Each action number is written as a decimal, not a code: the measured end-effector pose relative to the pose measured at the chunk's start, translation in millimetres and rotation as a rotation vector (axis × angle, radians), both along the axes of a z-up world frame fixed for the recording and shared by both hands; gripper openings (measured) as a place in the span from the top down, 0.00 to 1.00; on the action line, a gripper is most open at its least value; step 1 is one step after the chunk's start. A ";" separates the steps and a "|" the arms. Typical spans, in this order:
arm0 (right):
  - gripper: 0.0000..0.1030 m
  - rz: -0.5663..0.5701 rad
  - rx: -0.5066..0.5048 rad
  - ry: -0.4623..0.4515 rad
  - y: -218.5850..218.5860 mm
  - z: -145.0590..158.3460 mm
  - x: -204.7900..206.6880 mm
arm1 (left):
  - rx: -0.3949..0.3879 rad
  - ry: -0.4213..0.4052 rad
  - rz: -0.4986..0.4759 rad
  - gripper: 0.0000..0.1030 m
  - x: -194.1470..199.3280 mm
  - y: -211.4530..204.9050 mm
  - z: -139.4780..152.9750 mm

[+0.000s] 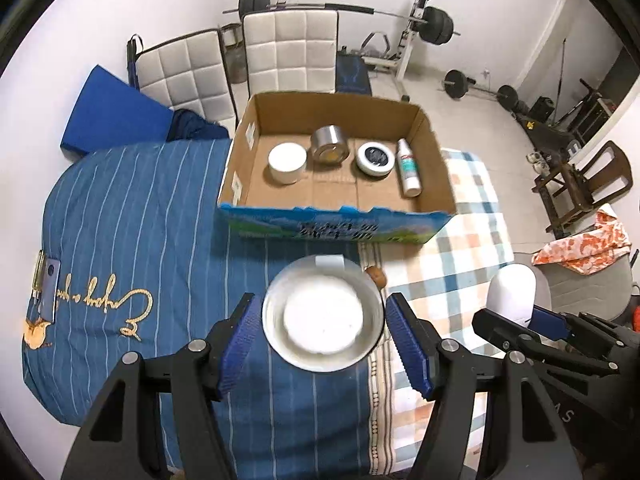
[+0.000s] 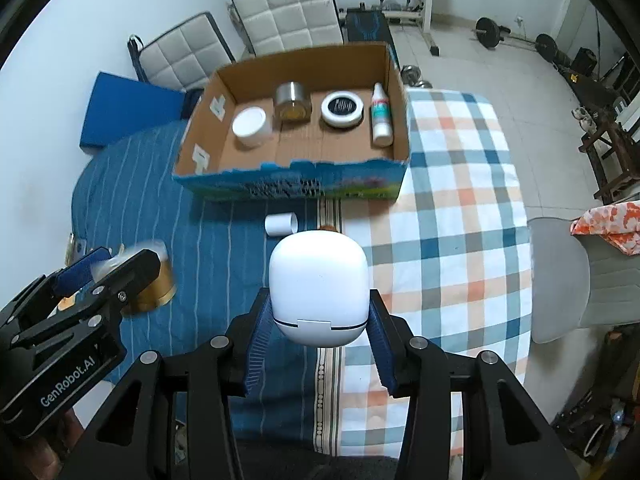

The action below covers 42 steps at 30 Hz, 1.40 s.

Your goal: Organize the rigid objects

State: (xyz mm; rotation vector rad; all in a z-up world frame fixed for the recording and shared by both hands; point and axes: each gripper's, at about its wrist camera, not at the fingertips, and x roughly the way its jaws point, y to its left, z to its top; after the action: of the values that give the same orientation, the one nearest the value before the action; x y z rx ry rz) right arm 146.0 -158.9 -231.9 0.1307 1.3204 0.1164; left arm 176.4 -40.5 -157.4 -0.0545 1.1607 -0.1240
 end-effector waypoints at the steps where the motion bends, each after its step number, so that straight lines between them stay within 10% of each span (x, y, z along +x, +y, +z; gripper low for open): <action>1: 0.54 -0.001 0.001 -0.009 -0.8 5.2 -0.7 | -0.001 -0.007 -0.005 0.62 -0.4 -1.5 4.1; 11: 0.54 -0.020 0.003 0.004 -6.6 -2.8 15.4 | -0.035 0.048 0.038 0.65 41.4 7.3 -30.3; 20: 0.54 -0.054 0.065 0.022 -2.3 -49.5 115.2 | -0.012 0.172 0.058 0.65 156.5 12.8 -105.1; 32: 0.53 -0.052 -0.039 0.259 21.7 -196.7 255.2 | 0.022 0.378 0.021 0.65 267.6 7.7 -201.9; 42: 0.52 -0.056 -0.056 0.357 21.3 -237.7 279.3 | 0.027 0.449 -0.024 0.61 280.9 2.3 -223.6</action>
State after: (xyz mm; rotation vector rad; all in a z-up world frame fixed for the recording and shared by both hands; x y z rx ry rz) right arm 425.3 -137.6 -469.7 0.1452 1.6736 0.0080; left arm 457.4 -38.1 -381.0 -0.0462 1.6117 -0.1204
